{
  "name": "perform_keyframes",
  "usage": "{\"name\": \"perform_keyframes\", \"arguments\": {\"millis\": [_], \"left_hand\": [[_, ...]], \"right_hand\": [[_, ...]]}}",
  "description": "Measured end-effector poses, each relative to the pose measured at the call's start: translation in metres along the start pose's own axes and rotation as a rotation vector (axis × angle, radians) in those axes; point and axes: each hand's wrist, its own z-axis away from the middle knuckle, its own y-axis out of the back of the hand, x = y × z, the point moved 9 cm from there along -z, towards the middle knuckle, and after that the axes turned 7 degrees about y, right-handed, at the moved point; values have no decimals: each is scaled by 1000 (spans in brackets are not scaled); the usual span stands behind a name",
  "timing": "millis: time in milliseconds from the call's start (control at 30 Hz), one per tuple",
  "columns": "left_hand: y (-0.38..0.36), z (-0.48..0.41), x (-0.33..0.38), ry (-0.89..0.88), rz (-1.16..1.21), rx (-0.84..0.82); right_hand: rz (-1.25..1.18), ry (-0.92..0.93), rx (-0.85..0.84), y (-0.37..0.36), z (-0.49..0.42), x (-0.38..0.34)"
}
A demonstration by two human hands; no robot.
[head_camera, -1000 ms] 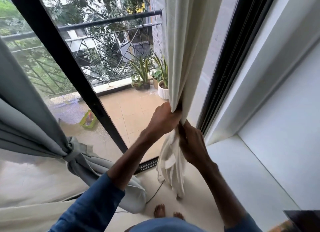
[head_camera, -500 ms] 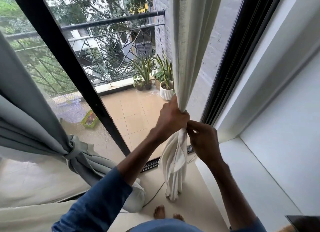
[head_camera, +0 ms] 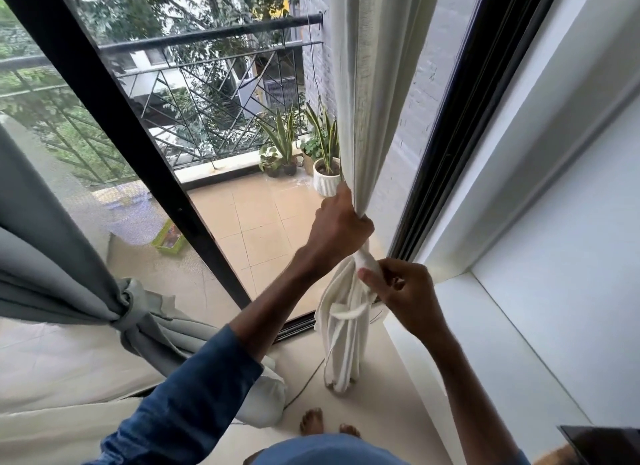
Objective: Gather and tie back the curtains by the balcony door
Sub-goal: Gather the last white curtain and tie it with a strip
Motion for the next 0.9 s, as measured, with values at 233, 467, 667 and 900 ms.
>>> {"name": "perform_keyframes", "arguments": {"millis": [233,467,667,900], "left_hand": [[1,-2,-6,-41,-125,-82],[-9,5,-2,-134,-72,-178],[-1,5,-9,-199,-137,-70],[10,6,-15,-250,-38,-39]], "right_hand": [[177,63,51,56,-21,4],[342,226,126,48,-66,-12],[293,130,246,16,-76,-5],[-116,-22,-36,-36,-76,20]]}}
